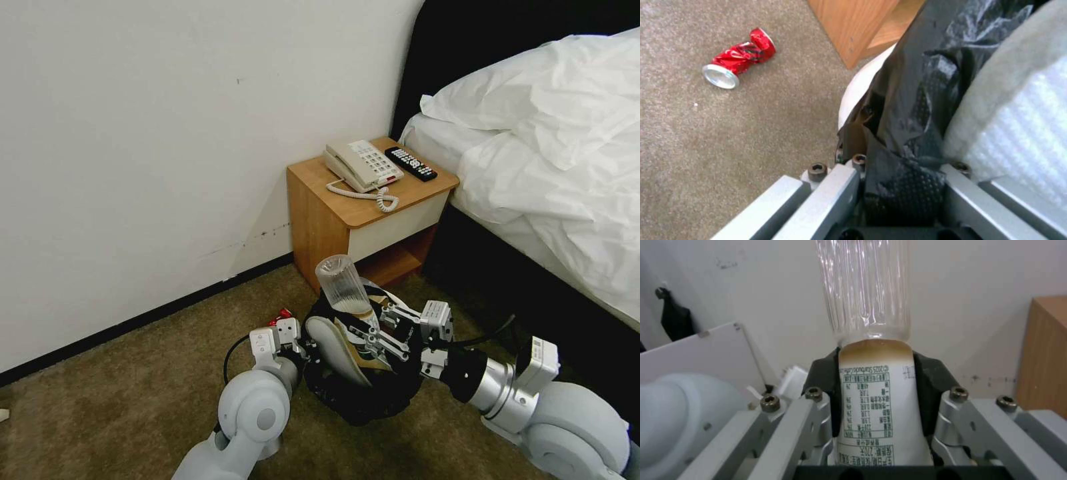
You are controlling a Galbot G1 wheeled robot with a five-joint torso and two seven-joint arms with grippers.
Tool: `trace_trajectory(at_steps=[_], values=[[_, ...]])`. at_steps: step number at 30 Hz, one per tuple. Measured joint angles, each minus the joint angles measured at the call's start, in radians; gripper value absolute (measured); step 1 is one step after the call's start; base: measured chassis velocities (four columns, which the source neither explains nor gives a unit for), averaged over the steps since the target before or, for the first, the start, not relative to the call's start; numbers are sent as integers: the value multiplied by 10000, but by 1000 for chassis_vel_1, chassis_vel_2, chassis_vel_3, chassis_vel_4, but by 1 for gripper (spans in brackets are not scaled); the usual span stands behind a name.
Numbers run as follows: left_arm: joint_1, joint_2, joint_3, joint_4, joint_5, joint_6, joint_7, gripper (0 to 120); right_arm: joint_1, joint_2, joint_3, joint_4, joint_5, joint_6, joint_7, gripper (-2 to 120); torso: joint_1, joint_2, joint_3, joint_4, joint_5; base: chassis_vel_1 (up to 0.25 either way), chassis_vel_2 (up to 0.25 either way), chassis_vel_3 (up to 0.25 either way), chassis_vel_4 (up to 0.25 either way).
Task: Pick up the trash bin, then pick up the garbage from the floor and place it into the trash bin.
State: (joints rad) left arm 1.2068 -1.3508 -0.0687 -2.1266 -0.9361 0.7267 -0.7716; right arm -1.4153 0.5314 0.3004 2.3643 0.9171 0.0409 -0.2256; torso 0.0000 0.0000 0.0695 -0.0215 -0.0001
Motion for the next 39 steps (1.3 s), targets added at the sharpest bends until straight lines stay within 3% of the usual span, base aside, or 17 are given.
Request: trace_trajectory(at_steps=[17, 39], values=[[403, 176, -297, -438, -9, 0, 40, 0, 79, 302, -518, -845, -578, 288, -120, 29, 0, 0, 1, 0, 1, 0, 0, 0, 0], [813, -249, -142, -780, 255, 80, 80, 0, 139, 526, -928, -1328, -970, 297, -111, 29, 0, 0, 1, 0, 1, 0, 0, 0, 0]])
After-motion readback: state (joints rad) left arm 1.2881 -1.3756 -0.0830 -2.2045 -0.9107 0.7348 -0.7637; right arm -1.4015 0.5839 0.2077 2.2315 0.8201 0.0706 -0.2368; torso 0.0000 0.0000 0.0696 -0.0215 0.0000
